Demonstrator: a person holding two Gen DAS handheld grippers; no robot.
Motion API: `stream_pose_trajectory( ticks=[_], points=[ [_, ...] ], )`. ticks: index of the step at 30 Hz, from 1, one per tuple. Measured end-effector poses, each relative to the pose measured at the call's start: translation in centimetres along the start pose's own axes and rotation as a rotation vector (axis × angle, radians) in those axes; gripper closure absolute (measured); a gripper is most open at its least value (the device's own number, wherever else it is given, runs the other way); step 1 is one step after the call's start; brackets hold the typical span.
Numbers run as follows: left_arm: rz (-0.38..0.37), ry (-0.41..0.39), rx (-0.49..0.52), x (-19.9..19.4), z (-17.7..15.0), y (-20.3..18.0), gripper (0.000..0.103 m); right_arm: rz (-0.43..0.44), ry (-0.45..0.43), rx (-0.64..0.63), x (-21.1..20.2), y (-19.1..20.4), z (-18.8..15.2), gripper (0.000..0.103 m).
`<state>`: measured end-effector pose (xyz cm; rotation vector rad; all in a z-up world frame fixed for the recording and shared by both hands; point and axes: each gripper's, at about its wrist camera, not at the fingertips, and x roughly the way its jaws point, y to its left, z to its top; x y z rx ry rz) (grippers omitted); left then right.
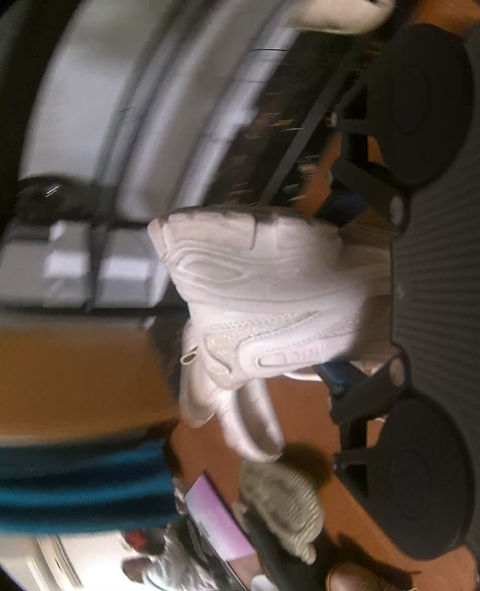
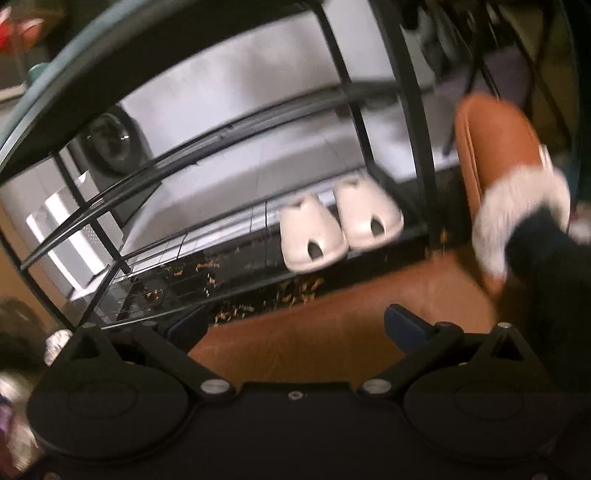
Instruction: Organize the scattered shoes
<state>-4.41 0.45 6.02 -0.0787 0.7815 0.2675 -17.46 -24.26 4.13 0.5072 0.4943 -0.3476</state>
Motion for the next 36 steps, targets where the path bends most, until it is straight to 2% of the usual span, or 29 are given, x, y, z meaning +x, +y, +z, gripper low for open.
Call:
stream_pose_trajectory(
  ticks=[3, 5, 7, 8, 9, 11, 13, 18, 22, 28, 30, 33, 34, 36],
  points=[
    [0.022, 0.045, 0.102, 2.2, -2.0, -2.9, 0.025, 0.009, -0.002, 0.017, 0.4, -0.2, 0.6, 0.000],
    [0.029, 0.013, 0.196, 2.8, -2.8, -5.0, 0.025, 0.019, -0.010, 0.042, 0.6, -0.8, 1.1, 0.000],
    [-0.007, -0.021, 0.251, 3.2, -3.0, -5.9, 0.025, 0.020, -0.015, 0.059, 0.6, -1.2, 1.5, 0.000],
    [-0.046, -0.033, 0.280, 3.4, -3.1, -6.4, 0.021, 0.018, -0.015, 0.068, 0.7, -1.3, 1.8, 0.000],
    [-0.090, -0.036, 0.304, 3.6, -3.3, -6.8, 0.015, 0.016, -0.014, 0.077, 0.7, -1.4, 1.9, 0.000],
    [-0.121, -0.023, 0.333, 3.9, -3.7, -7.6, 0.007, 0.014, -0.007, 0.089, 0.7, -1.8, 2.2, 0.000],
    [-0.143, -0.014, 0.343, 4.2, -4.1, -8.3, 0.007, 0.006, -0.003, 0.078, 0.7, -1.7, 2.0, 0.000],
    [-0.165, -0.028, 0.267, 2.2, -3.6, -7.3, 0.006, -0.014, 0.006, 0.025, 1.1, -0.9, 1.4, 0.000],
    [-0.143, 0.001, 0.199, 0.2, -0.7, -3.9, 0.003, -0.015, -0.008, -0.056, 1.6, 0.3, 0.8, 0.000],
    [-0.016, 0.026, 0.123, 0.3, 2.3, 2.8, 0.001, 0.101, -0.024, -0.314, 2.0, 4.7, -1.7, 0.000],
    [0.027, 0.069, -0.010, 1.1, 2.7, 6.7, 0.001, 0.141, -0.009, -0.403, 2.3, 6.6, -2.9, 0.000],
    [0.024, 0.110, -0.280, 2.4, 2.6, 11.4, 0.001, 0.200, 0.011, -0.555, 2.2, 9.9, -4.8, 0.000],
    [0.024, 0.116, -0.324, 2.8, 2.5, 12.1, 0.001, 0.226, 0.007, -0.612, 2.1, 11.0, -5.4, 0.000],
    [0.037, 0.119, -0.320, 3.1, 2.4, 12.0, 0.001, 0.270, -0.009, -0.702, 1.8, 13.2, -6.2, 0.000]
  ],
)
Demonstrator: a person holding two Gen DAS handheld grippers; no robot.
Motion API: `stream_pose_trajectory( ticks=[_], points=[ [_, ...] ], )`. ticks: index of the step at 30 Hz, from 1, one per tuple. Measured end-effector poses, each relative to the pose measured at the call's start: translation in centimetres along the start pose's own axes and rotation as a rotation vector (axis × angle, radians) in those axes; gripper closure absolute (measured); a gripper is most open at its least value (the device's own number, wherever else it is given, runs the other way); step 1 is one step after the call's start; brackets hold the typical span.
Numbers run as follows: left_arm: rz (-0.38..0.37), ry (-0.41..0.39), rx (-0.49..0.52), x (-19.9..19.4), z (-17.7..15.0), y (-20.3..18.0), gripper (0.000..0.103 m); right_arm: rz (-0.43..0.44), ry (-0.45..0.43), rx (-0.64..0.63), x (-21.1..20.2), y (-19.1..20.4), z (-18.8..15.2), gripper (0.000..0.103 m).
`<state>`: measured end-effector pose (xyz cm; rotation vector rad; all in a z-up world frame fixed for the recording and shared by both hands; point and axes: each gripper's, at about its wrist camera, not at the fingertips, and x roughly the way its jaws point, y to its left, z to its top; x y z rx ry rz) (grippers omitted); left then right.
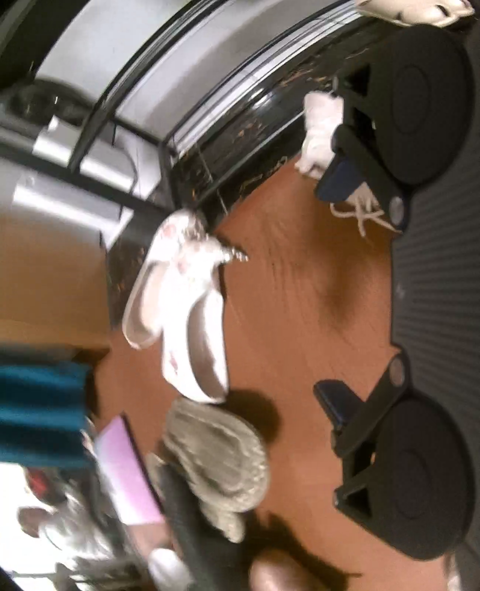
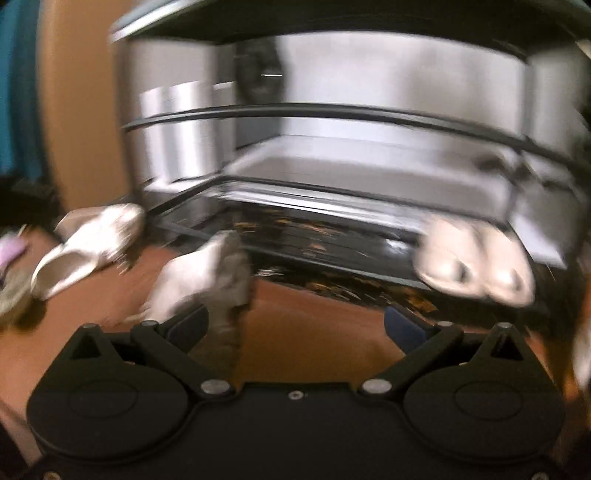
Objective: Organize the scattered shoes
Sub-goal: 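Grasp the white sneaker by its heel with the right tool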
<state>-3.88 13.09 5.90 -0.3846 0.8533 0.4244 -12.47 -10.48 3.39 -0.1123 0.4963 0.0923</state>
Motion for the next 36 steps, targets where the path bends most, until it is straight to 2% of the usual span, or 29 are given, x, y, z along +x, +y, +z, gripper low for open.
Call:
stream_pose_trajectory(
  ticks=[2, 6, 8, 11, 13, 15, 18, 21, 23, 27, 30, 36],
  points=[
    [0.014, 0.000, 0.004, 0.3, -0.1, -0.1, 0.001, 0.051, -0.010, -0.069, 1.0, 2.2, 1.0, 0.000],
    [0.044, -0.032, 0.012, 0.9, 0.2, -0.2, 0.001, 0.132, 0.075, -0.084, 4.4, 5.2, 2.0, 0.000],
    [0.078, -0.043, -0.042, 1.6, 0.5, 0.5, 0.001, 0.155, 0.106, -0.096, 5.9, 6.5, 1.9, 0.000],
    [0.110, -0.031, -0.097, 2.7, 1.0, 1.5, 0.001, 0.176, 0.154, -0.146, 7.2, 8.3, 1.0, 0.008],
    [0.120, -0.016, -0.109, 3.5, 1.3, 1.7, 0.001, 0.181, 0.181, -0.181, 7.7, 9.0, 0.5, 0.010],
    [0.116, -0.002, -0.088, 3.8, 1.1, 1.4, 0.001, 0.147, 0.198, -0.238, 8.4, 9.8, -0.2, 0.010],
    [0.110, -0.003, -0.054, 4.0, 0.9, 0.7, 0.001, 0.112, 0.235, -0.266, 9.1, 9.9, -0.9, 0.018],
    [0.111, 0.003, -0.054, 4.3, 0.9, 0.6, 0.001, 0.130, 0.256, -0.239, 9.3, 9.2, -1.2, 0.029],
    [0.112, 0.016, -0.065, 4.5, 0.9, 0.8, 0.001, 0.142, 0.257, -0.202, 9.1, 8.6, -1.3, 0.031],
    [0.110, 0.022, -0.085, 4.5, 0.9, 0.5, 0.001, 0.150, 0.245, 0.065, 8.9, 5.7, -1.0, 0.039],
    [0.103, 0.019, -0.076, 4.4, 0.8, 0.4, 0.001, 0.167, 0.241, 0.301, 8.4, 2.7, -1.4, 0.040],
    [0.096, 0.019, -0.057, 4.2, 0.7, -0.1, 0.001, 0.163, 0.229, 0.696, 7.0, -1.7, -3.6, 0.044]
  ],
)
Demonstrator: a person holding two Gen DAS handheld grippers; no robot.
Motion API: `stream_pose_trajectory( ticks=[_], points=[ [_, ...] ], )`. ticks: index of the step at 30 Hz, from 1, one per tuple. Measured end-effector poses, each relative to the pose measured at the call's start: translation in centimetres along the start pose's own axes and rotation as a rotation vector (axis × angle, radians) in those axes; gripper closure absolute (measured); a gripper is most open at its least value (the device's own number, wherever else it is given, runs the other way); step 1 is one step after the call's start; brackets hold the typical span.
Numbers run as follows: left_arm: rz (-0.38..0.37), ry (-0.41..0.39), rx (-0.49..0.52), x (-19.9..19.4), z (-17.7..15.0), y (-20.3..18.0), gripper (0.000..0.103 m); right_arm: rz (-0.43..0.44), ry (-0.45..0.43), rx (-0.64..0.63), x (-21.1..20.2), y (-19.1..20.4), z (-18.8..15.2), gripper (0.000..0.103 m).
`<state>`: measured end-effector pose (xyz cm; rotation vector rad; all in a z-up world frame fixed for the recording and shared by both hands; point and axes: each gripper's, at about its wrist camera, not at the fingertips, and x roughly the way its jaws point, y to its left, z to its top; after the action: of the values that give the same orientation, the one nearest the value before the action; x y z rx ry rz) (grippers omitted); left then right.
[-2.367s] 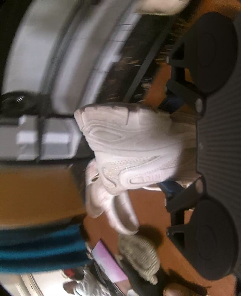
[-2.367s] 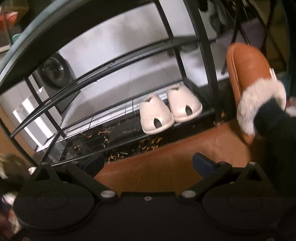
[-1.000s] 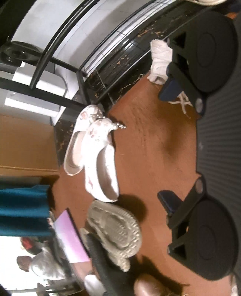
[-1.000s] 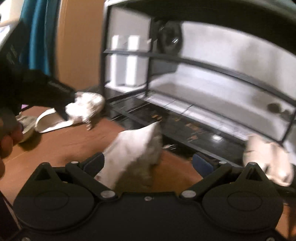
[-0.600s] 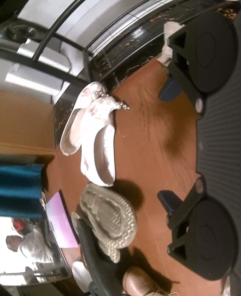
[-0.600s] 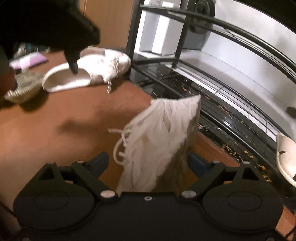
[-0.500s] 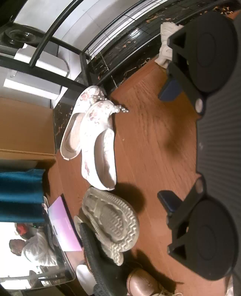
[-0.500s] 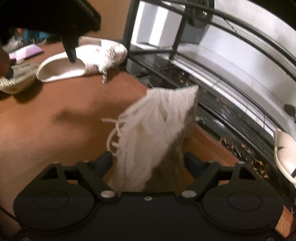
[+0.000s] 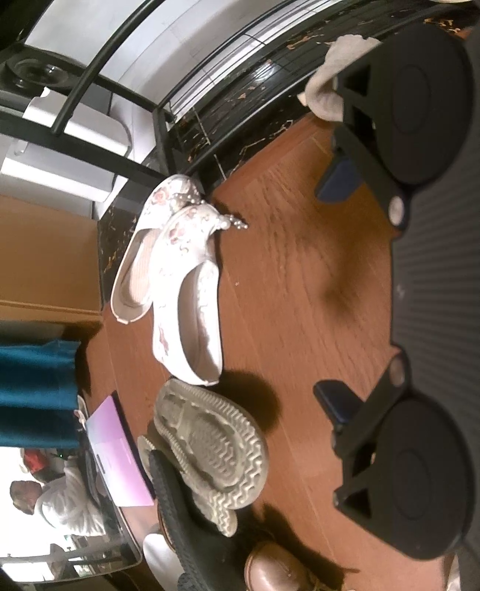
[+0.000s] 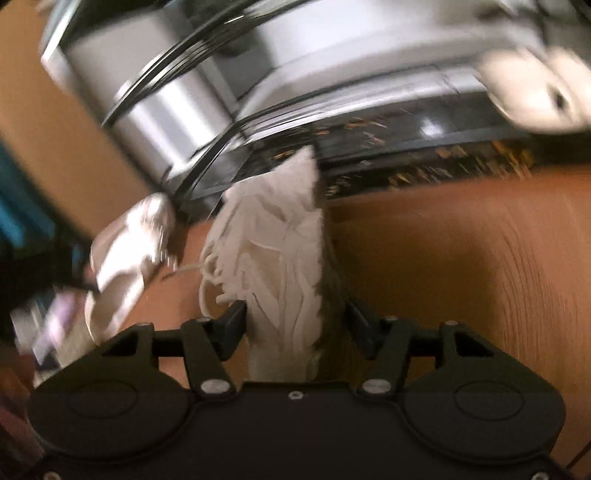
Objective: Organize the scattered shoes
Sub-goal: 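Grasp the white sneaker by its heel with the right tool, then set the white sneaker upright in front of the rack, open right tool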
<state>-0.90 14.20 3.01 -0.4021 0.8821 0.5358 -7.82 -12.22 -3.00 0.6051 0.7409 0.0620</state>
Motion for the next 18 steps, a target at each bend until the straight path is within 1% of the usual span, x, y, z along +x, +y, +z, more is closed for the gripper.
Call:
stream_pose_trajectory(
  ticks=[3, 8, 13, 15, 17, 18],
  points=[
    [-0.004, -0.013, 0.018, -0.2, -0.1, -0.3, 0.001, 0.020, -0.019, 0.209, -1.0, -3.1, 0.0, 0.044],
    [-0.011, -0.029, 0.050, -0.5, -0.4, -0.8, 0.001, 0.026, -0.029, 0.429, -1.9, -6.4, -0.3, 0.044],
    [-0.019, -0.009, 0.052, -0.3, -0.3, -0.4, 0.001, 0.056, -0.033, 0.668, -2.4, -8.8, -2.4, 0.044],
    [-0.021, -0.010, 0.055, -0.3, -0.3, -0.4, 0.001, 0.026, 0.019, 0.769, -2.0, -9.8, -3.8, 0.044],
    [-0.023, -0.011, 0.059, -0.3, -0.3, -0.4, 0.001, -0.008, 0.048, 0.786, -1.8, -10.3, -4.7, 0.043],
    [-0.024, -0.011, 0.061, -0.3, -0.4, -0.5, 0.001, -0.024, 0.046, 0.755, -1.9, -10.1, -4.8, 0.041]
  ],
)
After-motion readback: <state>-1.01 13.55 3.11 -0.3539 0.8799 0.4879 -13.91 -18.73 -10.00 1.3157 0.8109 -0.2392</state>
